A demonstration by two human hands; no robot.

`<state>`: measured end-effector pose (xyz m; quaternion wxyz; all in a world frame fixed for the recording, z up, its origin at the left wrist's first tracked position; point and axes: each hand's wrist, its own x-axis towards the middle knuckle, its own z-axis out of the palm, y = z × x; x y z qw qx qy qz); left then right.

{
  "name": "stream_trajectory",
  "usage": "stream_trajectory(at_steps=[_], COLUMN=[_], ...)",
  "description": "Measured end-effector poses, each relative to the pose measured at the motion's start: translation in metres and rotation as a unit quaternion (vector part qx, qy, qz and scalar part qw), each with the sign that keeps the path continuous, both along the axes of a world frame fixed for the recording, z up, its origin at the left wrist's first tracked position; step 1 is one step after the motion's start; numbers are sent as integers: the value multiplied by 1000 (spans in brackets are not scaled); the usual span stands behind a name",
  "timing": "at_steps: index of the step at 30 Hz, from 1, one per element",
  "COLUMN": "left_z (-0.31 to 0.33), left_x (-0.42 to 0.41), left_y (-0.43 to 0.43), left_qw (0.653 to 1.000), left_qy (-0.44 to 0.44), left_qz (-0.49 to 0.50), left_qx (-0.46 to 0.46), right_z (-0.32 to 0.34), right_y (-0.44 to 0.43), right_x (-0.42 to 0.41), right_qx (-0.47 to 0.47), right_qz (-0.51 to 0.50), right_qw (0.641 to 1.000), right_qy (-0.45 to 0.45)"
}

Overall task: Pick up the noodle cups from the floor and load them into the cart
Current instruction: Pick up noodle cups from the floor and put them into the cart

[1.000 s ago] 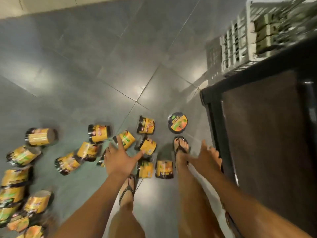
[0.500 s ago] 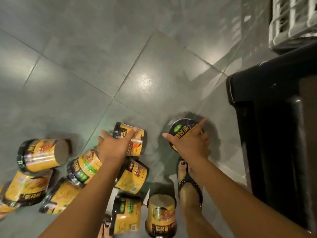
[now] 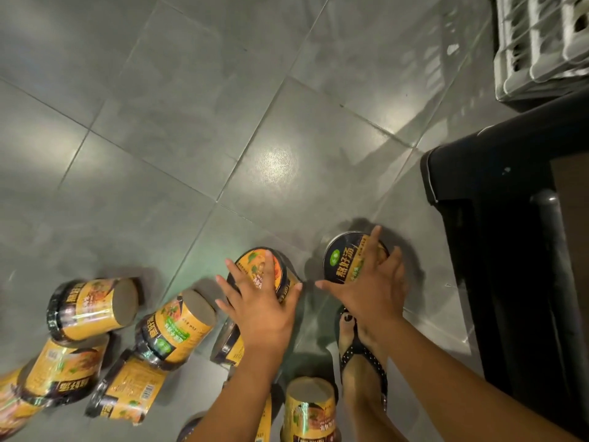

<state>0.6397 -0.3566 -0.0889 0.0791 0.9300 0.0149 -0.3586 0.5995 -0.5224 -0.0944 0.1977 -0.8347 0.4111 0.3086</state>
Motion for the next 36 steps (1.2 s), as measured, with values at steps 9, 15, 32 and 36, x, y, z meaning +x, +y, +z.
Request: stream_trajectory(at_steps=[9, 15, 32, 36], left_z=[5, 2, 322, 436], left_x=[-2, 17, 45, 42], left_y=[1, 0, 63, 76], left_qw=[996, 994, 986, 982], left_qy=[51, 26, -53, -75], left_qz=[72, 98, 147, 175], left_qx=[11, -28, -58, -8], right_z=[-5, 8, 299, 415], right_y=[4, 1, 36, 45], right_x=[-9, -22, 29, 54], right_qx=[-12, -10, -29, 51], right_qz=[-9, -3, 146, 198], right_qw=[998, 997, 974, 975], right_qy=[-67, -77, -168, -86])
